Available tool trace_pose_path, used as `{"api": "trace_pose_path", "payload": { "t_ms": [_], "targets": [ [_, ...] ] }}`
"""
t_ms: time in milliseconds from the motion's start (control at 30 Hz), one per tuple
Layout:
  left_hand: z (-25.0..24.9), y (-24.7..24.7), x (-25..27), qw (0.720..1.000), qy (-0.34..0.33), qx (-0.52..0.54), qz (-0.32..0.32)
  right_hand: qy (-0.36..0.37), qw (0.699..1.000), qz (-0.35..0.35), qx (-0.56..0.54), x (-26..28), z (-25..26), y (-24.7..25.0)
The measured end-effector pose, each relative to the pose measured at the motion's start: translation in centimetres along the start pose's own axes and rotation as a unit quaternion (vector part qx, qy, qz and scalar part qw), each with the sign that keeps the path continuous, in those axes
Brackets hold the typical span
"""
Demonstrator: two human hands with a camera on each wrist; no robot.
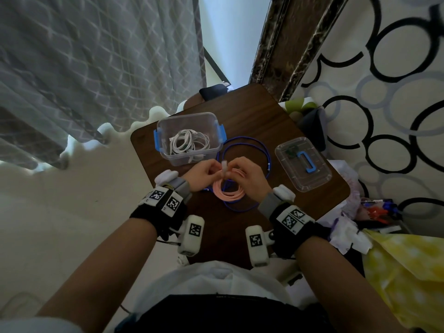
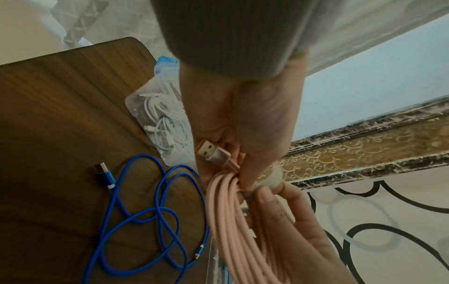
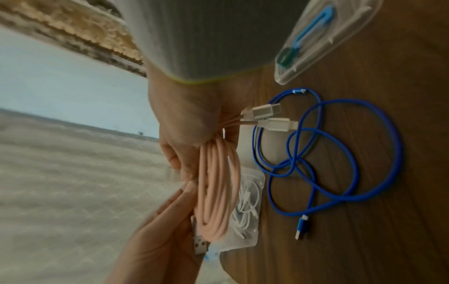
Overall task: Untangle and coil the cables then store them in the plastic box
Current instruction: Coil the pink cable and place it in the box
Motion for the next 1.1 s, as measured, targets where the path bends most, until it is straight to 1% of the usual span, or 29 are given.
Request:
{"api": "trace_pose_path", "payload": {
  "t_ms": [67,133,233,300,367,400,467,533,567,667,767,833,900,967,1033,1100],
  "targets": [
    [-0.4,-0.4,0.1,0.999,-0.011,0.033,0.001,-0.027,0.997,-0.003,-0.072,0.4,-0.1,0.3],
    [-0.4,-1.1,0.1,0.999,-0.021,0.049,-0.001,-0.047,0.992,-0.006,-0.117,0.8,-0.3,0.6],
    [0.2,-2.4,0.3,0.999,-0.019,0.022,-0.038,-0.080,0.989,0.002,-0.121,1.4,-1.0,0.4],
    [0.6,-2.9,0.3,0.998,-0.016,-0.009,-0.061,-0.114,0.987,-0.009,-0.116,1.4,-1.4,0.1],
    [0.6,-3.3,0.2,0.996,-0.010,-0.031,-0.081,-0.132,0.987,-0.009,-0.091,1.3,-1.8,0.1],
    [0.6,-3.4,0.2,0.995,-0.004,-0.034,-0.089,-0.119,0.991,-0.005,-0.057,1.2,-1.9,0.2],
    [0.7,-3.5,0.1,0.994,0.014,-0.025,-0.101,-0.052,0.998,0.012,0.020,1.0,-1.8,0.3],
    [0.7,-3.6,0.1,0.994,0.021,-0.033,-0.103,0.008,0.997,0.017,0.075,1.1,-1.7,0.5],
    [0.7,-3.8,0.1,0.993,0.025,-0.039,-0.107,0.024,0.995,0.022,0.091,1.1,-1.9,0.6],
    [0.9,-4.1,-0.1,0.990,0.037,-0.046,-0.125,0.032,0.991,0.034,0.129,1.1,-2.2,0.7],
    [1.3,-3.5,-0.2,0.987,0.047,-0.056,-0.145,0.015,0.981,0.068,0.183,0.4,-1.7,0.0],
    [1.4,-3.0,-0.6,0.986,0.041,-0.075,-0.146,0.002,0.976,0.084,0.202,-0.2,-1.3,-0.5],
    [1.2,-2.5,-0.8,0.985,0.015,-0.103,-0.138,-0.002,0.973,0.087,0.212,-0.5,-1.2,-0.7],
    [1.5,-1.7,-1.0,0.987,-0.019,-0.130,-0.096,-0.025,0.973,0.089,0.211,-0.7,-1.1,-1.4],
    [1.7,-1.2,-1.1,0.986,-0.050,-0.150,-0.053,-0.071,0.975,0.113,0.177,-0.6,-1.2,-2.0],
    [1.9,0.0,-1.3,0.983,-0.072,-0.167,-0.026,-0.159,0.973,0.132,0.101,-1.1,-1.3,-2.7]
  ]
}}
Point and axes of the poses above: each hand's wrist, its own x-axis away from the middle knuckle, its own y-axis out of the back of the hand, z = x × y, the point moved 3 cm from there along -x, towards the middle knuckle, and after that the axes turned 9 degrees about x, right-handed, at the moved point
